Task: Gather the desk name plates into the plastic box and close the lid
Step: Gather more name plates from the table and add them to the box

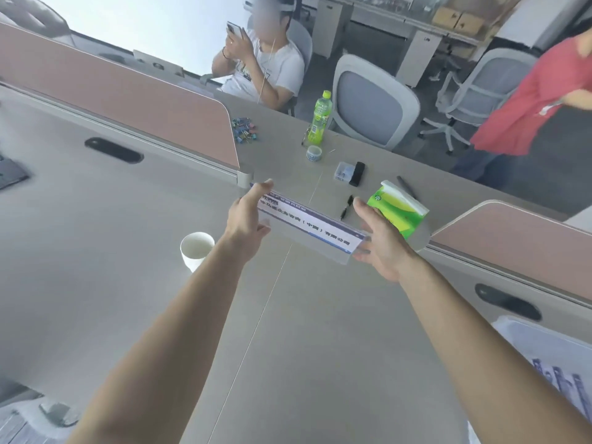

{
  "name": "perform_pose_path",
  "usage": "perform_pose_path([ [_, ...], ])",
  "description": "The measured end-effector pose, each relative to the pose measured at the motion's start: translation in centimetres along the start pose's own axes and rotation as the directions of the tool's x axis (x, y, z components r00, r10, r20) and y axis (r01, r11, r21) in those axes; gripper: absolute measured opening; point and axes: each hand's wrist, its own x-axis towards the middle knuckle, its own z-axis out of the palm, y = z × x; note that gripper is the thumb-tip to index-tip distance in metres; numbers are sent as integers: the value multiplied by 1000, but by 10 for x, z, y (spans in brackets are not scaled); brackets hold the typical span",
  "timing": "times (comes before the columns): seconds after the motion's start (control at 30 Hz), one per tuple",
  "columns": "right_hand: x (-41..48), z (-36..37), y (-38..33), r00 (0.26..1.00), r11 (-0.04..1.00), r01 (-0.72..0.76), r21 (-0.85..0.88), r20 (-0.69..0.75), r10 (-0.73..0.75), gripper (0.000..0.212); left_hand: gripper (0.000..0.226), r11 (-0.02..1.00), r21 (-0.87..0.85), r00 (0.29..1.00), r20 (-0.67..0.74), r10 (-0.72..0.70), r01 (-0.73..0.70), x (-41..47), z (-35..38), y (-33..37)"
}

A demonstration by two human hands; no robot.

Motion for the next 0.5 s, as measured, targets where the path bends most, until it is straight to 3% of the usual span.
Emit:
perform_pose_path([
  [0.07,-14,-6,2,999,999,10,-38,-52,-12,34,39,999,8,997,56,-50,50,-9,5,1],
  [0.2,-47,-20,5,998,999,-4,-43,-59,1,47,74,993,30,980,159,-118,115,-30,25,-1],
  [0.27,-64,-30,7,1000,999,-21,-50,-21,20,46,62,993,60,972,210,-108,97,-44,39,-3],
  [0.37,-93,-47,11,998,991,-52,-123,35,57,68,43,988,120,961,248,-124,97,-67,59,-9],
  [0.5,-127,-75,22,999,992,-43,-117,5,44,69,51,970,215,947,271,-171,113,-98,87,-20],
])
